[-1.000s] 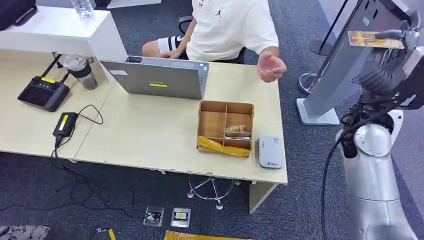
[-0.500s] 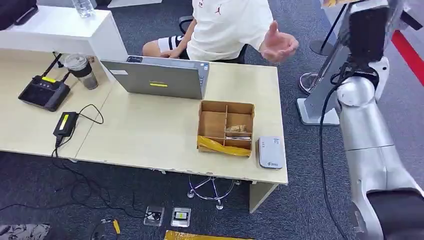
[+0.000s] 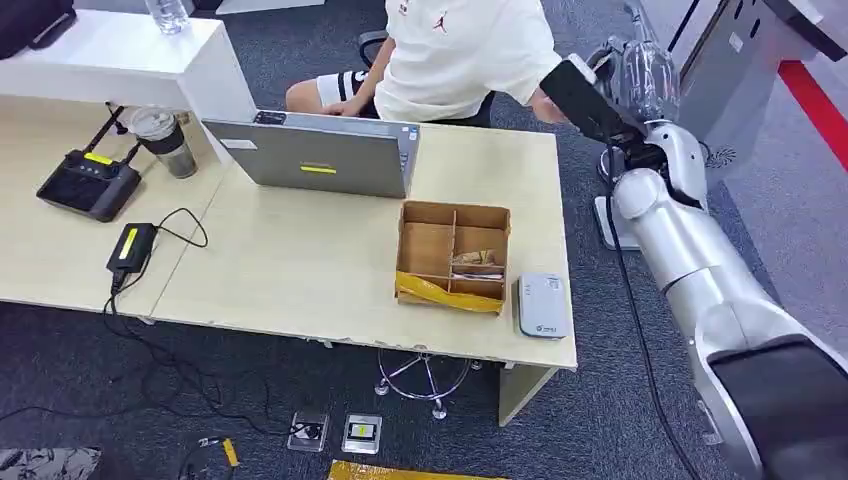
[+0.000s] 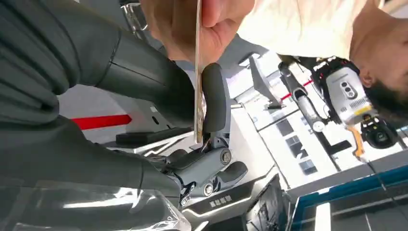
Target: Pass the card to the sensor for recognition and then transmit it.
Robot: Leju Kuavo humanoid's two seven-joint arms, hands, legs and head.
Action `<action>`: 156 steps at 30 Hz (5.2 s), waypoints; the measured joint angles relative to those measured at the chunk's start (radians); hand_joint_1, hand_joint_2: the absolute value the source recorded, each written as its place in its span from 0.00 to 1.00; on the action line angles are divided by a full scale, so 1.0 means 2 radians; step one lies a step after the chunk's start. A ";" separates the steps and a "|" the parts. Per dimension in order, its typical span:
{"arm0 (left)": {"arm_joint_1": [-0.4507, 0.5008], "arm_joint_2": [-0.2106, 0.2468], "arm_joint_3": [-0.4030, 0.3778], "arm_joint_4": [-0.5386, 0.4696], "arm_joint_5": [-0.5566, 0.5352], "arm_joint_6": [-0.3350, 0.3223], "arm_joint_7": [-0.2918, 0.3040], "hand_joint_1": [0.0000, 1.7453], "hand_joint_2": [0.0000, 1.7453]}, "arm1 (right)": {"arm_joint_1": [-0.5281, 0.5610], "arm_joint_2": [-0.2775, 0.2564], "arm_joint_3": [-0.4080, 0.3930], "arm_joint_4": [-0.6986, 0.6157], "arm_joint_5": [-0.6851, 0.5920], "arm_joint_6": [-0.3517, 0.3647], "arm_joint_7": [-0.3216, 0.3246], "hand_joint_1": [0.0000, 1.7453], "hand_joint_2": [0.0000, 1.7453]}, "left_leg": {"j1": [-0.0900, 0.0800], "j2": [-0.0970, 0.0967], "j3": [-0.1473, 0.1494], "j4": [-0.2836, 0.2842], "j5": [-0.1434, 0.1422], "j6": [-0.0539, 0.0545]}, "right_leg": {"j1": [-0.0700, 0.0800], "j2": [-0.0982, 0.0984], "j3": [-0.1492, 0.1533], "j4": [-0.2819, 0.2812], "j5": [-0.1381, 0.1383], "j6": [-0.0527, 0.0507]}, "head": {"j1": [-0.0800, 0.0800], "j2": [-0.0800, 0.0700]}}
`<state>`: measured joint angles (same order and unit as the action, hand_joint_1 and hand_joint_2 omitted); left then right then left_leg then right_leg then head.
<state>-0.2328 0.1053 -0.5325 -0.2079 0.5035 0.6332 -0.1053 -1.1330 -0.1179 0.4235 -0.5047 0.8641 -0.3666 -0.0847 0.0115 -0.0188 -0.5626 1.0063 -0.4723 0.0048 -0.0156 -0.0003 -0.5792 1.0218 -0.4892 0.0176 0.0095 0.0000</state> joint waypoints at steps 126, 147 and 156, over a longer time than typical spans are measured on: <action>0.017 0.007 0.001 0.003 0.021 0.002 -0.007 0.00 1.00 | 0.290 0.031 0.065 -0.210 0.209 0.163 0.098 0.17 1.00 | 0.001 0.002 0.001 0.000 0.000 -0.001 | 0.001 0.001 0.000 0.000 0.000 0.000 | 0.000 0.000; 0.017 0.007 0.000 0.002 0.020 0.002 -0.005 0.00 1.00 | 0.290 0.029 0.057 -0.210 0.218 0.183 0.114 0.30 1.00 | 0.001 0.002 0.001 0.000 0.000 -0.001 | 0.001 0.001 0.000 0.000 0.000 0.000 | 0.000 0.000; 0.017 0.007 0.001 0.002 0.020 0.002 -0.005 0.00 1.00 | 0.291 0.027 0.049 -0.210 0.224 0.191 0.120 0.38 1.00 | 0.001 0.002 0.001 0.000 0.000 -0.001 | 0.001 0.001 0.000 0.000 0.000 0.000 | 0.000 0.000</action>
<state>-0.1994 0.1194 -0.5314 -0.2029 0.5436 0.6374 -0.1156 -0.5501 -0.0649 0.5219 -0.9239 1.3111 0.0145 0.1556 0.0131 -0.0152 -0.5611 1.0059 -0.4731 0.0036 -0.0141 0.0024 -0.5793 1.0213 -0.4894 0.0172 0.0099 0.0000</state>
